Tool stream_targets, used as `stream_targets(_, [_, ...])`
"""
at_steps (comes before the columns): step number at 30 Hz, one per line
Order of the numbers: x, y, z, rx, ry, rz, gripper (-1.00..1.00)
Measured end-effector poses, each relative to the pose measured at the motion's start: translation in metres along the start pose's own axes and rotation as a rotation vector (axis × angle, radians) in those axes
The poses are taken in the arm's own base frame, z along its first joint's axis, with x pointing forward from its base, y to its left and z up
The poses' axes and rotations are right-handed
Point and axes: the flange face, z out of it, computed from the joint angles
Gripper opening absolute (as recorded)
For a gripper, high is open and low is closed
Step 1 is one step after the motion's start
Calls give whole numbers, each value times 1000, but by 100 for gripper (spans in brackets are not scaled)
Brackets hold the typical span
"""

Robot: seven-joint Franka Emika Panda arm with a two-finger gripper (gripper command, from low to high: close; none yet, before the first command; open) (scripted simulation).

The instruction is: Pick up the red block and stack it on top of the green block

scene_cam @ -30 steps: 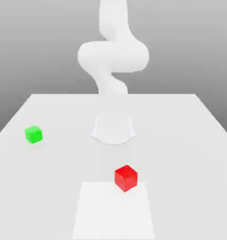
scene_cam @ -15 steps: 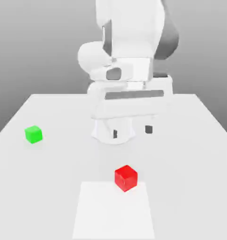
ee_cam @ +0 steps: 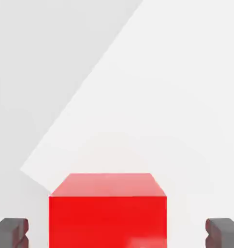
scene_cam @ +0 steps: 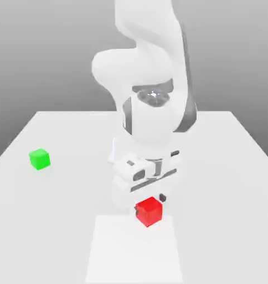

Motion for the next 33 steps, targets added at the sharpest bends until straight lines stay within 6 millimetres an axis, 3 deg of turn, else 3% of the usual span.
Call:
stream_targets(1, [-1, 0, 5, 1, -2, -1, -100])
stream_targets(8, [-2, 0, 6, 1, -3, 0, -100])
stream_targets(23, [0, 4, -59, 1, -3, 11, -100])
stream_targets(29, [16, 97, -71, -1, 3, 288, -100])
stream_targets(33, [9, 169, -79, -4, 7, 498, -100])
